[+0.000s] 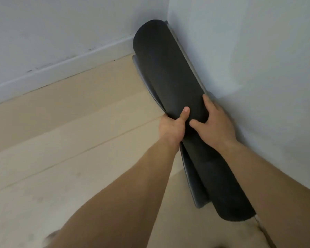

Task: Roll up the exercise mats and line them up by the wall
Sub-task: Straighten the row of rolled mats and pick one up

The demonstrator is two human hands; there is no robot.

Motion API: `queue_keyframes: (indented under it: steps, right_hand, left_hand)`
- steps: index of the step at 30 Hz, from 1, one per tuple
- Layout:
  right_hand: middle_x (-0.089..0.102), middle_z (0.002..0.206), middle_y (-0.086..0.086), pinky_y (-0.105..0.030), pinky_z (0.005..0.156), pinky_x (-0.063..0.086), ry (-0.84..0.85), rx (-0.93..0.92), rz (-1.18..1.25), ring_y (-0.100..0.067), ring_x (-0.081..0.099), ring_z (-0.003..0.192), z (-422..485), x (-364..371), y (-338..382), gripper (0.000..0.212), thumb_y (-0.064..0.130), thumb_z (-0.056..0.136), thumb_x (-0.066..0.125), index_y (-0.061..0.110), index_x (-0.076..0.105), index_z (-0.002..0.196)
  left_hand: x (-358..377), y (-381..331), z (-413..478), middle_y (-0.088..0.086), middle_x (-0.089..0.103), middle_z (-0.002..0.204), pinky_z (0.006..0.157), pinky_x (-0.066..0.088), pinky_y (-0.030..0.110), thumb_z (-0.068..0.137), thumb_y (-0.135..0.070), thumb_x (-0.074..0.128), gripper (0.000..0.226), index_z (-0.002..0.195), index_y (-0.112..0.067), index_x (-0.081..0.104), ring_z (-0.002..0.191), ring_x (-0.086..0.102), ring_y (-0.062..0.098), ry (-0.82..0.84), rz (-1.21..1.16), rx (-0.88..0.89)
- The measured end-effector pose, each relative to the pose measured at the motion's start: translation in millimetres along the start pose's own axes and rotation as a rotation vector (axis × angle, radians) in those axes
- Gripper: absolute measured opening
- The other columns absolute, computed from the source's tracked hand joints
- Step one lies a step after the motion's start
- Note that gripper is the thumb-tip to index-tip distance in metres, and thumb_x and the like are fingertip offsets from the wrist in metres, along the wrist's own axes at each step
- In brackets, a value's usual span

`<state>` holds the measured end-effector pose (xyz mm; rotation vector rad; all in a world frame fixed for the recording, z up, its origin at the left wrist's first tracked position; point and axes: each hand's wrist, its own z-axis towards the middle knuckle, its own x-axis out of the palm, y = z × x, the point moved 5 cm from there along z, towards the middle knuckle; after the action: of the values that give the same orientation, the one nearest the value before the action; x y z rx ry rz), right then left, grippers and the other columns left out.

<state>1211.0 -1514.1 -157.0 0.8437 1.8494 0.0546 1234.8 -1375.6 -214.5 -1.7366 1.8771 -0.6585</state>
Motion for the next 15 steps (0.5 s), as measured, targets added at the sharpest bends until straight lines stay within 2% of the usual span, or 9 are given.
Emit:
queue_keyframes:
  steps: [4,6,8,9,12,15]
  right_hand:
    - [0.02,0.169,-0.003,-0.046,0.118,0.036,0.117,-0.015,-0.141,-0.029,0.031,0.15,2,-3,0,0.089,0.045,0.098,0.061,0.039,0.0,0.163]
    - [0.02,0.169,-0.005,-0.048,0.119,0.035,0.115,0.016,-0.16,-0.031,0.031,0.15,0,-3,1,0.087,0.043,0.1,0.059,0.037,0.001,0.163]
    - [0.026,0.167,-0.008,-0.051,0.117,0.036,0.082,0.032,-0.196,-0.035,0.033,0.147,-14,-7,10,0.081,0.042,0.1,0.056,0.031,0.008,0.164]
    - [0.027,0.166,-0.009,-0.052,0.117,0.037,0.077,0.035,-0.212,-0.036,0.034,0.146,-25,-11,17,0.079,0.043,0.1,0.055,0.03,0.011,0.165]
    - [0.028,0.165,-0.009,-0.051,0.113,0.039,0.151,0.019,-0.258,-0.038,0.036,0.144,-73,-20,52,0.075,0.043,0.102,0.053,0.028,0.014,0.165]
    - [0.028,0.164,-0.006,-0.05,0.109,0.042,0.244,-0.021,-0.263,-0.036,0.037,0.143,-117,-29,104,0.072,0.043,0.102,0.051,0.03,0.016,0.164]
  left_hand:
    - [-3,-2,7,0.005,0.07,0.124,0.101,0.055,0.045,0.085,-0.047,0.08,0.06,0.129,-0.01,0.062,0.113,0.067,0.027,0.055,0.075,-0.013]
    - [-11,-11,2,0.008,0.069,0.127,0.101,0.055,0.044,0.086,-0.054,0.076,0.064,0.131,-0.011,0.061,0.115,0.066,0.03,0.09,0.232,0.001]
    - [-27,-24,-15,0.01,0.063,0.139,0.107,0.048,0.037,0.092,-0.056,0.068,0.068,0.14,-0.009,0.055,0.127,0.059,0.032,0.099,0.433,0.061]
    - [-39,-29,-28,0.01,0.057,0.147,0.109,0.044,0.035,0.095,-0.057,0.064,0.074,0.147,-0.008,0.048,0.134,0.053,0.032,0.103,0.528,0.087]
    - [-100,-37,-75,0.007,0.043,0.16,0.117,0.036,0.041,0.096,-0.064,0.056,0.087,0.16,-0.011,0.03,0.146,0.041,0.031,0.083,0.73,0.078]
    - [-173,-48,-125,0.005,0.044,0.159,0.118,0.036,0.042,0.096,-0.062,0.057,0.084,0.16,-0.014,0.032,0.145,0.042,0.028,0.018,0.762,0.013]
